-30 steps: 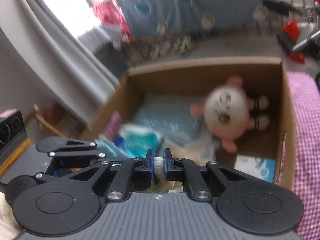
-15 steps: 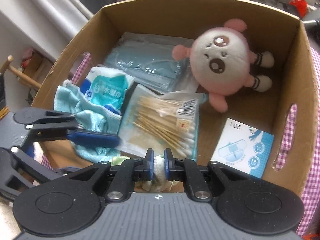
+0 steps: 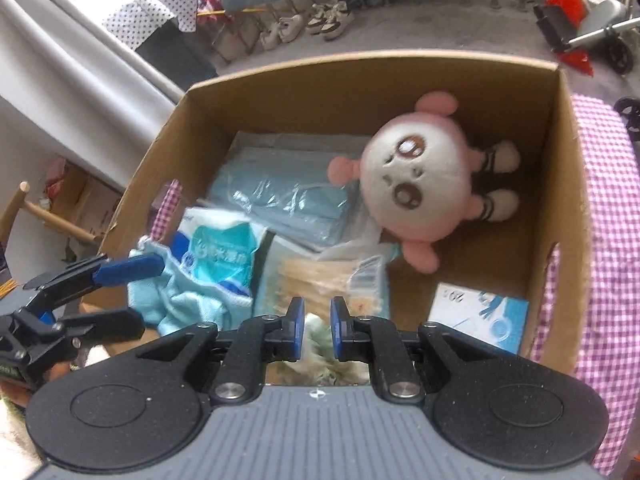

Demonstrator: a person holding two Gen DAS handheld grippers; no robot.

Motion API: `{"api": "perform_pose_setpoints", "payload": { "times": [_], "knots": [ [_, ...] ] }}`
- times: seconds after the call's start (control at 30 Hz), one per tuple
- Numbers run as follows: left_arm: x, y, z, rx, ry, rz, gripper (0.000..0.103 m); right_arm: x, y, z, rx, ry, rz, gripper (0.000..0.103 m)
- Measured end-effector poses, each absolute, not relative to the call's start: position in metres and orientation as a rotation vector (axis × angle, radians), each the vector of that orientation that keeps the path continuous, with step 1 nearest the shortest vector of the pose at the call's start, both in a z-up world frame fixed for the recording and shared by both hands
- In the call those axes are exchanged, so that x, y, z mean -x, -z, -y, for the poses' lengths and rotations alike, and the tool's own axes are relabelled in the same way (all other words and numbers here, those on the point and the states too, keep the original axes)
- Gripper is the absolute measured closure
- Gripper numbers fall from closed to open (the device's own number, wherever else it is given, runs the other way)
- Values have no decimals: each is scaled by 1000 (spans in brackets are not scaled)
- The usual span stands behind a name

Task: Organize soft objects
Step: 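Carry the scrunchie into the box and open the right gripper, then move the right gripper down to the white ring-shaped roll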

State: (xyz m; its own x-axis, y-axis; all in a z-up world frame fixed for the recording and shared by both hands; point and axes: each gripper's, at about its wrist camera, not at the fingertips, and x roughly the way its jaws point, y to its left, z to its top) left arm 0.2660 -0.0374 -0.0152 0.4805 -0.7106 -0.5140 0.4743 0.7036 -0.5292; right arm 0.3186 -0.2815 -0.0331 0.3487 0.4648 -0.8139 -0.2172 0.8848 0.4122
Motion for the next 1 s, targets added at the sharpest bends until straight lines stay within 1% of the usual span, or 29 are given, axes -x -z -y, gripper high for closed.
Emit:
{"api": "perform_pose_setpoints", "payload": {
  "times": [0.1,0.2,0.27,0.33,0.43,0.57,0.73,0.9,1.0],
  "knots": [
    [-263,18,35,343,739,-773,28,-316,38,277,-262,-462,-1170,88],
    [-259,18,29,357,729,-764,24,-314,36,276,-254,-447,-1147,88],
    [-257,17,26,370,727,-760,19,-318,35,275,-235,-420,-1128,88],
    [-255,16,21,382,721,-760,9,-324,39,270,-217,-412,-1131,88],
    [-250,14,15,373,709,-750,3,-335,49,250,-190,-474,-1175,88],
    [-241,13,5,373,697,-738,1,-346,70,224,-119,-518,-1283,88],
    [-231,19,-5,387,700,-725,0,-342,89,225,-103,-485,-1424,88],
    [-220,20,-9,382,691,-734,0,-332,83,233,-120,-454,-1443,88],
    [-211,15,-12,386,691,-726,0,-328,77,236,-97,-424,-1431,83]
  ]
}}
